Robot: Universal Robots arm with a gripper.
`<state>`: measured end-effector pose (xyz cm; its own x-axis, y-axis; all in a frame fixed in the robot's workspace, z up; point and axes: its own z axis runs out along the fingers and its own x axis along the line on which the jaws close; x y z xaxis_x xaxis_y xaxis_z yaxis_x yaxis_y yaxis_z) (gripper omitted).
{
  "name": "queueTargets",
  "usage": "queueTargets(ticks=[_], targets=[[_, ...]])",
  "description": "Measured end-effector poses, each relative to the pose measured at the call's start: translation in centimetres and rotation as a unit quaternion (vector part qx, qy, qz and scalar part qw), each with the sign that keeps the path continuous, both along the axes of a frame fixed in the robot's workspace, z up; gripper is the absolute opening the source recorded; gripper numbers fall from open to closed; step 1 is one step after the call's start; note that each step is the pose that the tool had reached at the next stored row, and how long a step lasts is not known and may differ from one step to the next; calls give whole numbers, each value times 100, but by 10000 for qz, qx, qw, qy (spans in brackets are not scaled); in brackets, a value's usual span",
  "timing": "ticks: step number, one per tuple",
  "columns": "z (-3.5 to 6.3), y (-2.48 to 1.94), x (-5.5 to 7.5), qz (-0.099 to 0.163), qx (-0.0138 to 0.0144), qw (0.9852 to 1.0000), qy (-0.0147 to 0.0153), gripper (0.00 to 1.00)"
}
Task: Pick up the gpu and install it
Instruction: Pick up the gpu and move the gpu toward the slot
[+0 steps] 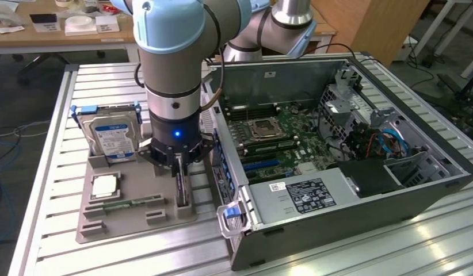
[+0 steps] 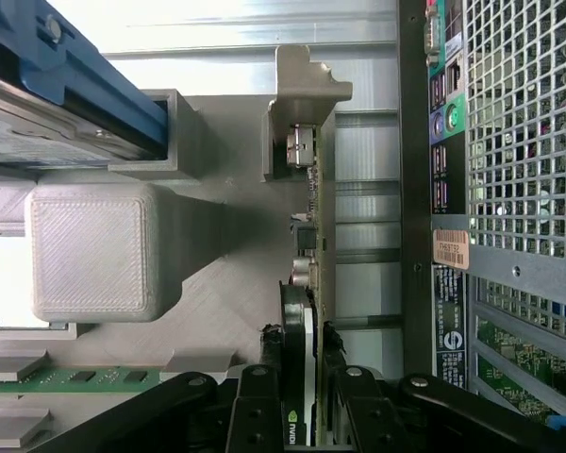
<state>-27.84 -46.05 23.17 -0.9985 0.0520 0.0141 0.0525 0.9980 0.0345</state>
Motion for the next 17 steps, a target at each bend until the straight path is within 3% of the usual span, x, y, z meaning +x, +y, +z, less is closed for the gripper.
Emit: queueTargets(ticks=[8, 17], targets=[[33, 0, 0, 4, 0, 10000, 0, 27], [234, 0, 0, 4, 0, 10000, 0, 27]])
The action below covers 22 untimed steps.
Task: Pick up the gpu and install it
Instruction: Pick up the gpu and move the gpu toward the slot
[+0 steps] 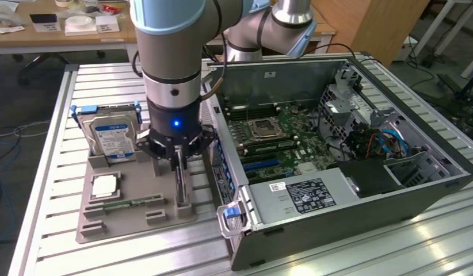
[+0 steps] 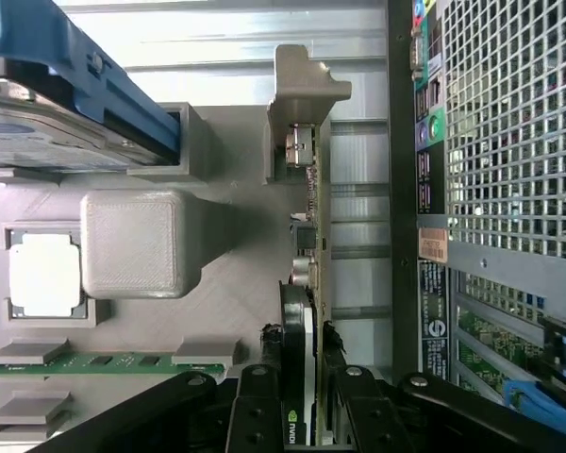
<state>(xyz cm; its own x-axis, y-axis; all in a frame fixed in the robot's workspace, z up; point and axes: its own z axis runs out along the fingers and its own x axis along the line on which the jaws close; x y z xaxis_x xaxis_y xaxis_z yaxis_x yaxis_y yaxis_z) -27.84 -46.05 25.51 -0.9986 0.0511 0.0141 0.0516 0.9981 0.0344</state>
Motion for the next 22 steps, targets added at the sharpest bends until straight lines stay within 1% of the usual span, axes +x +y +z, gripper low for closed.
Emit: queueTargets(ticks=[22], targets=[[570, 0, 0, 0, 0, 10000, 0, 27]])
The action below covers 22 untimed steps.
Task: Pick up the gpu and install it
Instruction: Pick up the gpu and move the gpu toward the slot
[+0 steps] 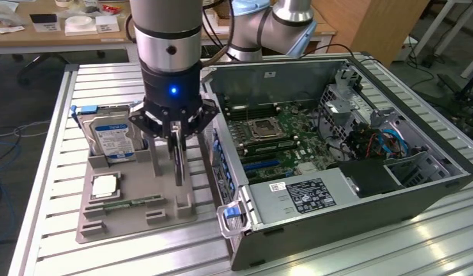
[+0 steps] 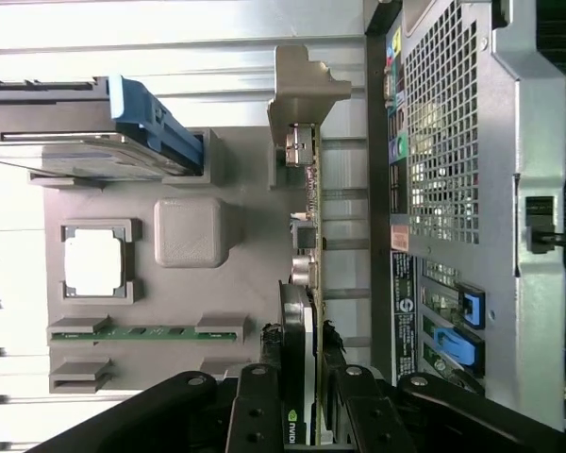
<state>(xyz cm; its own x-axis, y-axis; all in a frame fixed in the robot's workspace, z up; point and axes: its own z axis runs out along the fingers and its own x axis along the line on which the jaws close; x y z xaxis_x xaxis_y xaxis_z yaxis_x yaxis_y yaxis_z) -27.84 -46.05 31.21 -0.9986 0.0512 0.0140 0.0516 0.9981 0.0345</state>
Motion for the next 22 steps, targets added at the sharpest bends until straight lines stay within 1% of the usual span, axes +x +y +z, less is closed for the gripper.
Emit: queueTargets(ticks=[8, 22], targets=[[198, 0, 0, 0, 0, 10000, -1, 27], [627, 0, 0, 0, 0, 10000, -12, 27]])
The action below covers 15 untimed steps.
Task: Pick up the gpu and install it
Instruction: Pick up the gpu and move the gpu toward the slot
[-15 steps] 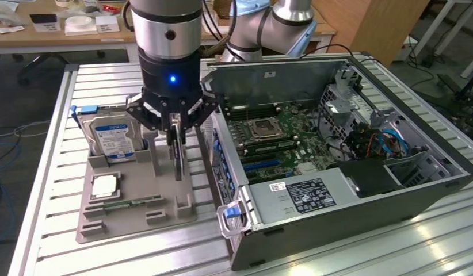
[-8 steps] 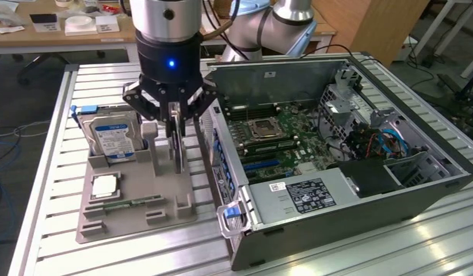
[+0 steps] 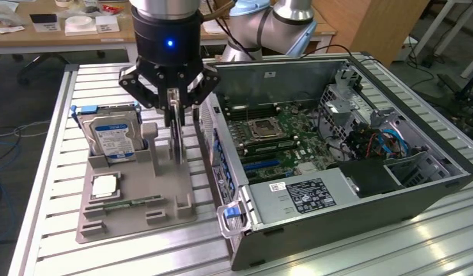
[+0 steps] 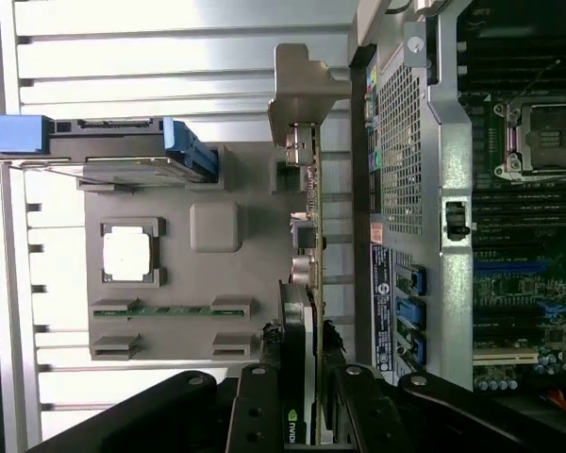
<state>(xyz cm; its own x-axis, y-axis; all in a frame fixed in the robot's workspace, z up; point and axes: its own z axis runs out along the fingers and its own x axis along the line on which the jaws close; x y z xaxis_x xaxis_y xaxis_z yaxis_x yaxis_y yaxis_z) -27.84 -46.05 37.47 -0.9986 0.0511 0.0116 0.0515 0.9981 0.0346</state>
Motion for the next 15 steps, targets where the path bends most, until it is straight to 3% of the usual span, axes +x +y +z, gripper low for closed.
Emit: queueTargets(ticks=[8, 15], targets=[[227, 0, 0, 0, 0, 10000, -10, 27], [369, 4, 0, 0, 0, 10000, -26, 27]])
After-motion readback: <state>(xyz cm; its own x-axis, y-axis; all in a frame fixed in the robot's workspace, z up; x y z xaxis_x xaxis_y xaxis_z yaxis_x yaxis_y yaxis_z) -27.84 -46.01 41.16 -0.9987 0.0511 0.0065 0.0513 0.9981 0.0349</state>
